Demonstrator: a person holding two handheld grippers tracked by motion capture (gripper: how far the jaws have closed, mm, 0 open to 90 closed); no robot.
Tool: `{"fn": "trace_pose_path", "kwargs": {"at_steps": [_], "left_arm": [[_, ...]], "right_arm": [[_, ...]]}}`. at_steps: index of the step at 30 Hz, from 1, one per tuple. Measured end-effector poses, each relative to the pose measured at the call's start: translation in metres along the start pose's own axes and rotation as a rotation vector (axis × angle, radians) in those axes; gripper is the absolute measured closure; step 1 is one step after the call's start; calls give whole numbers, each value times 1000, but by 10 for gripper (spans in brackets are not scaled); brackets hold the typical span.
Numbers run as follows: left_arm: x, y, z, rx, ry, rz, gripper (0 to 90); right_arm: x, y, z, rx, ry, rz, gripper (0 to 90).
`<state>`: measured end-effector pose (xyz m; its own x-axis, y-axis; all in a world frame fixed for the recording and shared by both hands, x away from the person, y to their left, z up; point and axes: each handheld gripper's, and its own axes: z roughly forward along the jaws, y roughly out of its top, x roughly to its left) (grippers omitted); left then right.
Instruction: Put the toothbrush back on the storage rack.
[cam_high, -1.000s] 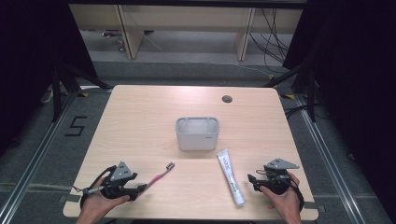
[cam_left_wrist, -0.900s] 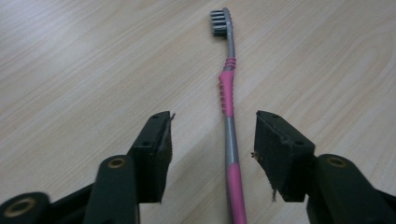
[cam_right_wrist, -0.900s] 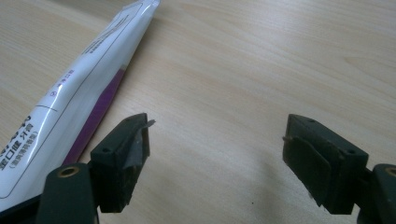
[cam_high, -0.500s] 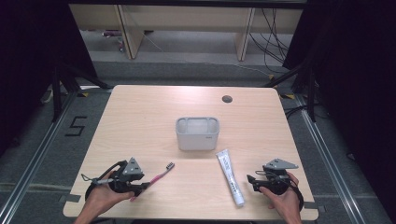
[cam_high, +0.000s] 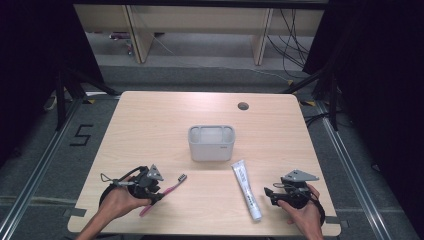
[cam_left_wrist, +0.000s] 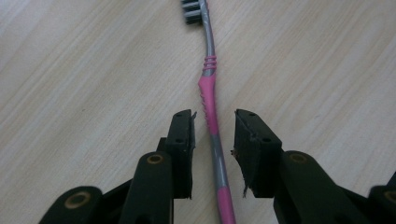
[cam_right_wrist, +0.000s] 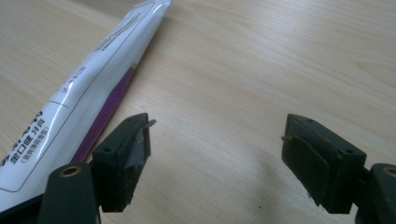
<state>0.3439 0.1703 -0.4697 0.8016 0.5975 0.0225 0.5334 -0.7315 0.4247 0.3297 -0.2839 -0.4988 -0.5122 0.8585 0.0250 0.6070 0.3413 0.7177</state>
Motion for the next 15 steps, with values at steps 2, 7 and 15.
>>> {"fn": "trace_pose_path", "kwargs": {"at_steps": [2,7,15], "left_arm": [[0,2,1,19,-9,-4,679],[2,9,6,66,-10,41,710],[1,13,10,94,-11,24,715]], "right_arm": [[2,0,-1,14,-1,22,246],[1,0,-1,13,2,17,246],[2,0,0,17,10,27,246]]}}
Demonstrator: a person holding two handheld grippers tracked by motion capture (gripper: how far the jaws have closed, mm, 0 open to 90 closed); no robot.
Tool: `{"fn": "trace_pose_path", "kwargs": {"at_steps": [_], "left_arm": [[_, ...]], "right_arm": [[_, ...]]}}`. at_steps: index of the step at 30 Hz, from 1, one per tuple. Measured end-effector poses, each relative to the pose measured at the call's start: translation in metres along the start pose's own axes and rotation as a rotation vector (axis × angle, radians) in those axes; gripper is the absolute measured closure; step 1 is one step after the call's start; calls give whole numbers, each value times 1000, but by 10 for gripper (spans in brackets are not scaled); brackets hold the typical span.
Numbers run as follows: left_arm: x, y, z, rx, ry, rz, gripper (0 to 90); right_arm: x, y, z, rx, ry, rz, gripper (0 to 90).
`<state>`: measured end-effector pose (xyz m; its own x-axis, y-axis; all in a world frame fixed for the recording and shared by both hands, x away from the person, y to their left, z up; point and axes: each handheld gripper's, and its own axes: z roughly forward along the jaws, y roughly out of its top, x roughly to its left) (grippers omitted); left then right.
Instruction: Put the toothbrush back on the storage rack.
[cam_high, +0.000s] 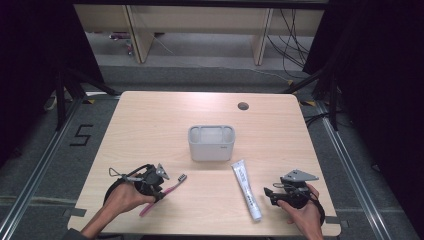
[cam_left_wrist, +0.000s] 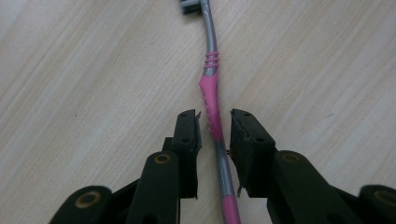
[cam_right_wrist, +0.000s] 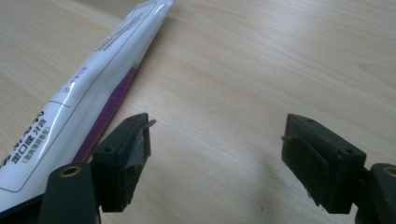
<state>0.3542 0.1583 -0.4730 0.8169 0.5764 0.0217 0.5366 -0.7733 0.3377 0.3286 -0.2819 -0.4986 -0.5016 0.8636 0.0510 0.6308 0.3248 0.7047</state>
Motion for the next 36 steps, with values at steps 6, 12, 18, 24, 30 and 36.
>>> {"fn": "trace_pose_path", "kwargs": {"at_steps": [6,12,18,24,30,36], "left_arm": [[2,4,5,27,-4,-8,715],[4,9,9,57,-13,-5,744],[5,13,10,93,-11,14,787],[5,17,12,134,-15,32,807],[2,23,16,174,-7,56,806],[2,25,16,189,-7,74,815]], "right_arm": [[0,0,0,-1,-1,-13,246],[-4,0,3,-20,-2,-69,246],[-3,0,3,-14,11,-51,246],[0,0,1,5,13,-16,246],[-1,0,2,4,12,-21,245],[-3,0,3,-15,16,-52,244]]}}
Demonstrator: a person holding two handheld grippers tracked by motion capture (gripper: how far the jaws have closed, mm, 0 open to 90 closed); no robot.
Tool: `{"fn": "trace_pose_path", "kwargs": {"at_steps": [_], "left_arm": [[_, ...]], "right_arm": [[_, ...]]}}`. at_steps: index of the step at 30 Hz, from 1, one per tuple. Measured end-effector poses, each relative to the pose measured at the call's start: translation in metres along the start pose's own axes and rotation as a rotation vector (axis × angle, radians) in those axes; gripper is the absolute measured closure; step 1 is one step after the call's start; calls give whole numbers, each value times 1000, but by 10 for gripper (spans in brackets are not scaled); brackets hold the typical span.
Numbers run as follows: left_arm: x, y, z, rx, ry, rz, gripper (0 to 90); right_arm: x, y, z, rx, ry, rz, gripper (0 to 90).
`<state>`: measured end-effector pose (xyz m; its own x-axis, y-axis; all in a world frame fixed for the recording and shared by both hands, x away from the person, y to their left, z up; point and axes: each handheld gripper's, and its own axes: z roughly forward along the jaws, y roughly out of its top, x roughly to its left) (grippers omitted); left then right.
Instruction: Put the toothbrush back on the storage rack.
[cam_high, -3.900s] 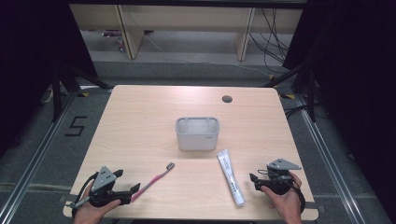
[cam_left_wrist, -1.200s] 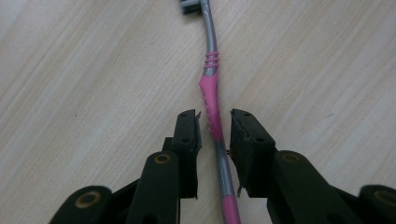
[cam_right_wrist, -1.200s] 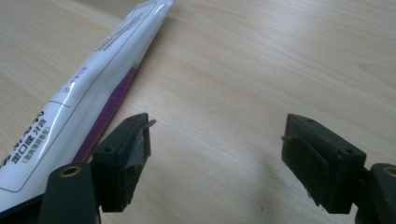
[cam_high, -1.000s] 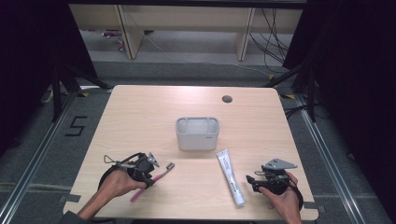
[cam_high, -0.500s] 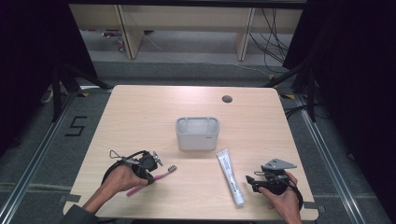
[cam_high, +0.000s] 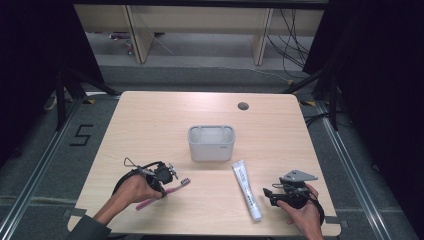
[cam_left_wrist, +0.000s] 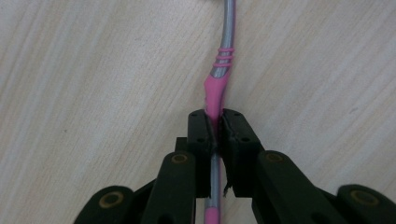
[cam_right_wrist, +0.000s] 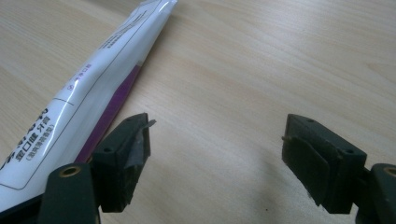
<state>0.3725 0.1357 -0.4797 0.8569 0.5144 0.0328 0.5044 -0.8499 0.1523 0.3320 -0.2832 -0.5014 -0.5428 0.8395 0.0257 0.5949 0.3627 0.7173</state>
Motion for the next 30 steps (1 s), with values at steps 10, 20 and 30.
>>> {"fn": "trace_pose_path", "kwargs": {"at_steps": [10,20,30], "left_arm": [[0,-4,-3,-31,18,12,821],[7,-16,-27,-160,25,-16,823],[21,-23,-59,-396,90,-78,822]], "right_arm": [[2,0,-2,16,-2,41,243],[-1,0,-1,0,-3,19,243],[0,0,-3,18,-14,59,243]]}}
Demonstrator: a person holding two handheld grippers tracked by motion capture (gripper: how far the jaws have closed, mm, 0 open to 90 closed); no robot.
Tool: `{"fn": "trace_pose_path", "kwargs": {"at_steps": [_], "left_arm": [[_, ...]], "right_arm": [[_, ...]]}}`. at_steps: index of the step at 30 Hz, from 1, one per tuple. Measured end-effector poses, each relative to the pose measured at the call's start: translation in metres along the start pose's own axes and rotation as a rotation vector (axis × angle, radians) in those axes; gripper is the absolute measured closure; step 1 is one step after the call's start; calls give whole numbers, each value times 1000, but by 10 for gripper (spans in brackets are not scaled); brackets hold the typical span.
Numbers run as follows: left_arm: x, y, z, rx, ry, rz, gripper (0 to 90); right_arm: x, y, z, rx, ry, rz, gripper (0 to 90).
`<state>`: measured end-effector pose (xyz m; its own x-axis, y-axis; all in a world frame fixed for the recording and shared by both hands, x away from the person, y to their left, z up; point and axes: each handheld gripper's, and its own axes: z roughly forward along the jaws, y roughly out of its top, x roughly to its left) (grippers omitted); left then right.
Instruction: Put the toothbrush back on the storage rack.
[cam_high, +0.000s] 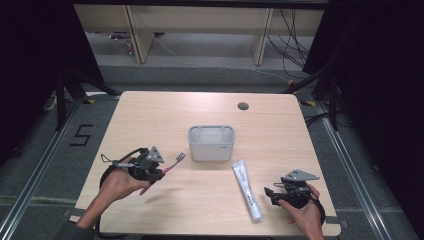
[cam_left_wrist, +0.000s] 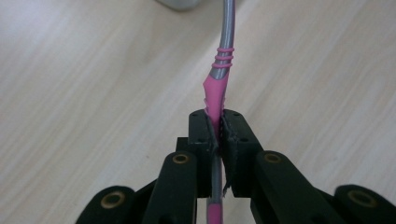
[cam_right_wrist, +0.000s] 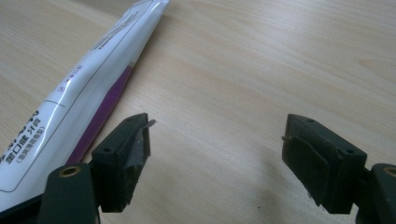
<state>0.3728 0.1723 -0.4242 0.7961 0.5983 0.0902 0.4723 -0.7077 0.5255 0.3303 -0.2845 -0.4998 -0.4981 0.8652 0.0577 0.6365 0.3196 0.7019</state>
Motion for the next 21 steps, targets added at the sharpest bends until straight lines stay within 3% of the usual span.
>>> {"fn": "trace_pose_path", "kwargs": {"at_steps": [3,5,7,12,15,18,19,20,21], "left_arm": [[7,1,-6,-65,9,-19,822],[7,1,-7,-80,15,-36,822],[10,1,-9,-151,37,-65,823],[14,3,-14,-213,53,-72,823],[17,5,-20,-287,49,-101,822],[20,7,-24,-319,47,-113,822],[22,9,-28,-363,60,-141,823],[22,9,-28,-363,60,-141,822],[24,11,-31,-405,57,-165,822]], "right_arm": [[0,0,0,1,1,2,243],[0,0,0,0,-6,1,243],[0,0,0,-1,-4,2,244],[0,0,0,0,1,3,243],[0,0,1,-6,8,7,243],[0,0,1,0,9,7,243],[-1,0,1,4,3,1,243],[-3,0,3,-2,21,-22,243],[-2,0,2,6,19,-15,243]]}}
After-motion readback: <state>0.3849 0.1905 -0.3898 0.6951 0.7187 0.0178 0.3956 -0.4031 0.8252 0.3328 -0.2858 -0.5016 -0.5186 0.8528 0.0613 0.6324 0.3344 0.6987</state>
